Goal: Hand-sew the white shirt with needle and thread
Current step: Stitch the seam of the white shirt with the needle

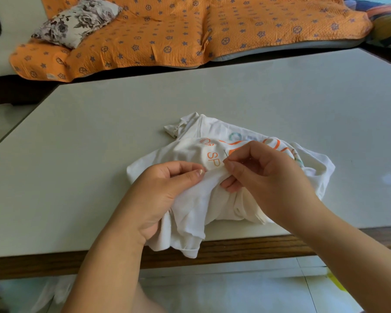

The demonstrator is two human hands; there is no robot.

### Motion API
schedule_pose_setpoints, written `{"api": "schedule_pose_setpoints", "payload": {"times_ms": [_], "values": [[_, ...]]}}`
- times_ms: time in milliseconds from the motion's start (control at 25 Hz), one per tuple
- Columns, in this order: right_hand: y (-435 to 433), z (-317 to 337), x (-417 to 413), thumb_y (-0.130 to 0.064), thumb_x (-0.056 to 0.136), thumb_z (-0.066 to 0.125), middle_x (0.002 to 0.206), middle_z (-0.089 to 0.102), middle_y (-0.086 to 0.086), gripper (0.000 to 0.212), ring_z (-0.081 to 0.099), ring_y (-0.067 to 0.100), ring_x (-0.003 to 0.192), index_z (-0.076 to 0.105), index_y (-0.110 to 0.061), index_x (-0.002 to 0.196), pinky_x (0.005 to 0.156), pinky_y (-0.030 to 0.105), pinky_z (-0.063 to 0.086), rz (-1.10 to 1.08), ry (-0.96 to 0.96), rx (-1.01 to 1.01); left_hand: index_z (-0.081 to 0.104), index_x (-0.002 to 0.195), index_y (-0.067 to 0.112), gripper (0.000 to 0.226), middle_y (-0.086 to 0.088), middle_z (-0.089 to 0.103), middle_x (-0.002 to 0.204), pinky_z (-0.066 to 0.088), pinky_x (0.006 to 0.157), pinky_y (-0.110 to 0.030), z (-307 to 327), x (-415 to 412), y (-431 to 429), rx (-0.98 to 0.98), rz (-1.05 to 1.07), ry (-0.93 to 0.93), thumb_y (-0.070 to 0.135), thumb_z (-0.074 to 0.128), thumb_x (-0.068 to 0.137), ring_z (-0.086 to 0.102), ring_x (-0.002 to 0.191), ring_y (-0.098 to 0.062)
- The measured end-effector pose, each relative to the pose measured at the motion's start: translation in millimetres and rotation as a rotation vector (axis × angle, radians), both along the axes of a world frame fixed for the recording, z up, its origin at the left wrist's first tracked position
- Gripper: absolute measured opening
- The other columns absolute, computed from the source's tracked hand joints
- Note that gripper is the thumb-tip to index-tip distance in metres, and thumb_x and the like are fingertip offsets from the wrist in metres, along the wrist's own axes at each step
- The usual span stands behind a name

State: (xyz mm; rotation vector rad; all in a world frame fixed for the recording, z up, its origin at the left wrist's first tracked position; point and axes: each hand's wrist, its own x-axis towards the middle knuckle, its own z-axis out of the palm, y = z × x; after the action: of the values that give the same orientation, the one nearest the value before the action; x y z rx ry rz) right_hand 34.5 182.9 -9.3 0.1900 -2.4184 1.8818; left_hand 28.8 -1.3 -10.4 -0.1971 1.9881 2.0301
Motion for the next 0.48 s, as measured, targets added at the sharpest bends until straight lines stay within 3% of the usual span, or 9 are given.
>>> {"api": "schedule_pose_setpoints", "payload": {"times_ms": [120,200,480], "values": [[0.3,-1.0,0.7,-0.006,0.090,0.064,0.072,0.070,0.003,0.012,0.069,0.011,0.066,0.065,-0.016,0.083,0.069,0.018,0.053,0.007,0.087,0.003,0.079,0.090,0.016,0.035,-0.008,0.077,0.097,0.052,0.095,-0.036,1.7,2.7,1.4,-0.075,-0.047,0.004,0.040,0.073,0.065,0.071,0.100,-0.022],[-0.3,-1.8,1.5,-0.005,0.090,0.064,0.078,0.069,0.003,0.013,0.069,0.009,0.068,0.065,-0.017,0.083,0.069,0.015,0.051,0.017,0.137,0.042,0.079,0.090,0.018,0.040,-0.010,0.076,0.099,0.051,0.097,-0.039,3.0,4.5,2.9,-0.110,-0.068,0.008,0.046,0.073,0.062,0.070,0.102,-0.025],[1.4,-4.9,2.4,-0.010,0.089,0.065,0.079,0.067,-0.002,0.013,0.066,0.010,0.072,0.065,-0.021,0.082,0.068,0.017,0.051,0.001,0.137,0.138,0.079,0.077,0.024,0.017,-0.002,0.076,0.083,0.053,0.077,-0.029,4.8,4.0,6.1,0.029,0.024,0.063,0.030,0.074,0.062,0.071,0.082,-0.013]]}}
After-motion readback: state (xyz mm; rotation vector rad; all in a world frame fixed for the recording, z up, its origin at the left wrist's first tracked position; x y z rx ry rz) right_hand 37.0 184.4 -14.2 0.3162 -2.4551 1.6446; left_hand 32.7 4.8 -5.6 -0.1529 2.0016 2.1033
